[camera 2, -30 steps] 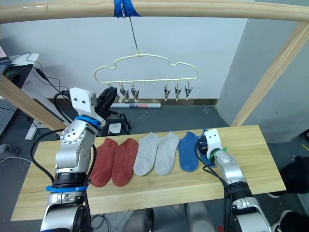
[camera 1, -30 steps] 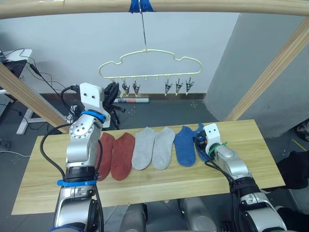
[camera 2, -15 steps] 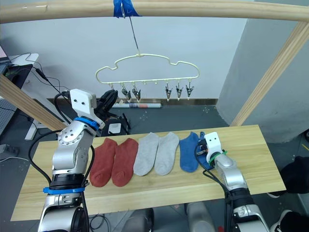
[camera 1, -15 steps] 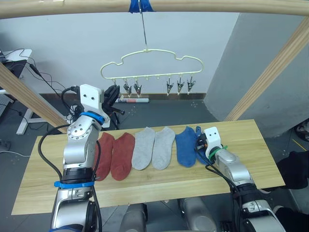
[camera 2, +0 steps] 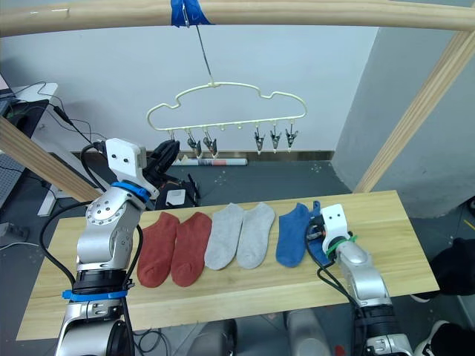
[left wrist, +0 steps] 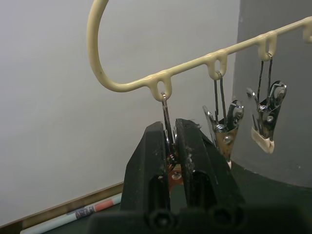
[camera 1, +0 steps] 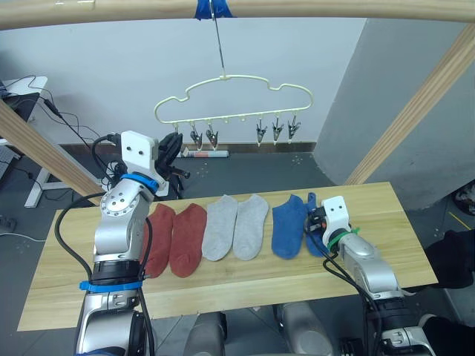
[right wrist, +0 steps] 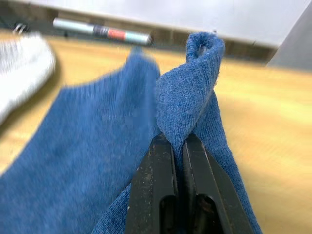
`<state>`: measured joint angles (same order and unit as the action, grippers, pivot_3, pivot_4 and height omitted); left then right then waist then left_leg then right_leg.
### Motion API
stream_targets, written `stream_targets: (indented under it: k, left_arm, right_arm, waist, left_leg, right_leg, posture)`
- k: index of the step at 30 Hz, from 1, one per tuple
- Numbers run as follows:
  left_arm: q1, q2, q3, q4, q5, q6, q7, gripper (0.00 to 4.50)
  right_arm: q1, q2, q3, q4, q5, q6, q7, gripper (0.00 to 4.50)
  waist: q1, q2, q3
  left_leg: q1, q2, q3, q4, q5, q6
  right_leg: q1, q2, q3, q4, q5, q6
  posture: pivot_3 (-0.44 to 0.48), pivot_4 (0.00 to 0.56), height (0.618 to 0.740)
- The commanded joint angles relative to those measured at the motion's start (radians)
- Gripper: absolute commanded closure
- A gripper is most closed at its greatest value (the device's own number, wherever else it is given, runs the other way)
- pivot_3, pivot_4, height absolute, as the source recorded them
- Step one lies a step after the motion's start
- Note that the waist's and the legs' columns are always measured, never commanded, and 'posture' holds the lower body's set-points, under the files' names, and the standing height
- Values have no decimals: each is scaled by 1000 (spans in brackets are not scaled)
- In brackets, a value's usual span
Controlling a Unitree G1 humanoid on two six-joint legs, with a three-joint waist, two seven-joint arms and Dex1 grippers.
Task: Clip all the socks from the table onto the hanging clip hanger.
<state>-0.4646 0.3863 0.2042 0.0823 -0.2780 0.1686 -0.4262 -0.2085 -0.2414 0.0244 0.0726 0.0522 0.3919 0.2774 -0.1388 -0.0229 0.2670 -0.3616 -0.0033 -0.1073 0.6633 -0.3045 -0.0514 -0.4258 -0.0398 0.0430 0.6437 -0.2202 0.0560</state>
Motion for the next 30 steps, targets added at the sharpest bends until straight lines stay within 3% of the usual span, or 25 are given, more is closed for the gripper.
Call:
stream_targets:
  k: [1, 6, 15, 24, 30]
  left_arm:
    - [4, 18, 21, -48, -16, -3, -5, 4500]
    - [7, 22, 22, -54, -28, 6, -12, 4500]
    - [37, 66, 23, -207, -178, 209, -94, 4500]
    - [2, 75, 57, -341, -392, 490, -74, 4500]
    - [1, 78, 64, -367, -433, 545, -56, 4500]
  right_arm:
    - [18, -43, -5, -84, -66, -62, -41, 4493]
    - [37, -73, 30, -176, -70, -97, 13, 4493]
    - [-67, -119, 289, -356, -125, -118, 227, 4493]
    - [-324, -55, 429, -178, -287, -241, 225, 4493]
    - [-390, 13, 468, -72, -369, -301, 181, 4493]
  waist:
    - [0, 0, 0]
    - [-1, 0, 0]
    - [-2, 0, 14]
    - [4, -4, 30]
    - [3, -4, 30]
  left_leg:
    - [0, 0, 0, 0, 0, 0]
    - [0, 0, 0, 0, 0, 0]
    - [0, 0, 0, 0, 0, 0]
    - [-4, 0, -1, 0, 0, 0]
    - [-20, 0, -1, 1, 3, -6]
  right_leg:
    - [0, 0, 0, 0, 0, 0]
    - [0, 0, 0, -1, 0, 0]
    - [0, 0, 0, 0, -3, 5]
    - [-5, 0, -1, 1, 0, 0]
    - [-22, -2, -1, 2, 1, -2]
  posture:
    - [-185, 274, 740]
    - [-188, 273, 740]
    - [-189, 292, 740]
    - [-175, 313, 740]
    - [-180, 311, 740]
